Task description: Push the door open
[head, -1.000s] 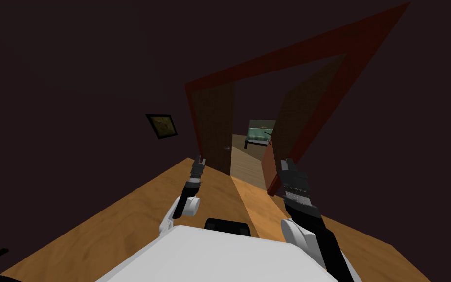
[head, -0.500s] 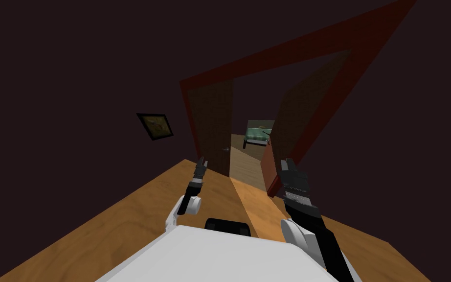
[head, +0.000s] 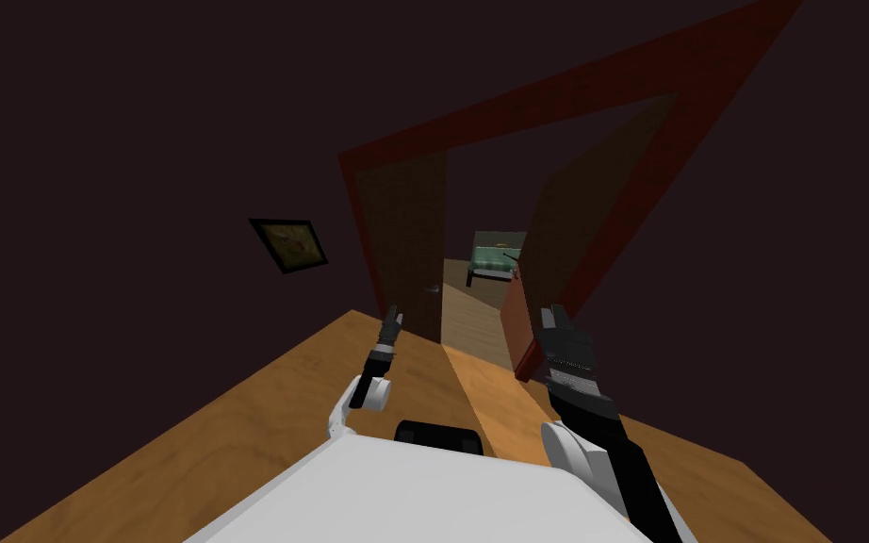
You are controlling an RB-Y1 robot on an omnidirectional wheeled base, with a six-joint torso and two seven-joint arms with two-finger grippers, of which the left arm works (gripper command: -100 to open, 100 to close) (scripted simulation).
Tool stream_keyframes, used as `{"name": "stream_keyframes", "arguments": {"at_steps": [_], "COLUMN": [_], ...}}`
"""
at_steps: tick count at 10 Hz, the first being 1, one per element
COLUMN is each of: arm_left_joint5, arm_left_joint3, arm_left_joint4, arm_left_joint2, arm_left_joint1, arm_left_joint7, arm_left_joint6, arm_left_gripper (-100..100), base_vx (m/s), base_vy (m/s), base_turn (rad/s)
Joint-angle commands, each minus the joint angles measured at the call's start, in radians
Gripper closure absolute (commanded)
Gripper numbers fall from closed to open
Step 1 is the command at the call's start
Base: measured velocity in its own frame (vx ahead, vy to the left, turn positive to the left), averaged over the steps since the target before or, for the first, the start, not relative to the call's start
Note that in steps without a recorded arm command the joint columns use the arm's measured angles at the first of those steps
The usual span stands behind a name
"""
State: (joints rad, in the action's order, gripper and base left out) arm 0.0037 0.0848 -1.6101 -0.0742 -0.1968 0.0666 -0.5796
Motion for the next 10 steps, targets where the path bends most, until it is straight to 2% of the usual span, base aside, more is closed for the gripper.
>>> {"name": "stream_keyframes", "arguments": {"at_steps": [1,2,4,5,7,8,10], "arm_left_joint5": [0.004,0.004,0.009,0.009,0.015,0.015,0.02], "arm_left_joint3": [0.001,0.001,0.002,0.002,0.003,0.003,0.004], "arm_left_joint4": [0.05,0.063,0.126,0.135,0.196,0.207,0.276], "arm_left_joint2": [-0.003,-0.003,-0.005,-0.005,-0.006,-0.006,-0.007], "arm_left_joint1": [0.021,0.021,0.049,0.049,0.077,0.077,0.105], "arm_left_joint7": [-0.004,-0.004,-0.008,-0.008,-0.012,-0.012,-0.016], "arm_left_joint6": [-0.016,-0.016,-0.032,-0.032,-0.047,-0.047,-0.063], "arm_left_gripper": [-100,-100,-100,-100,-100,-100,-100], "base_vx": [0.1,0.07,0.074,0.057,0.065,0.053,0.067], "base_vy": [0.024,0.004,0.006,0.01,0.018,0.013,0.018], "base_turn": [-0.07,-0.017,-0.049,-0.026,-0.05,-0.03,-0.053]}}
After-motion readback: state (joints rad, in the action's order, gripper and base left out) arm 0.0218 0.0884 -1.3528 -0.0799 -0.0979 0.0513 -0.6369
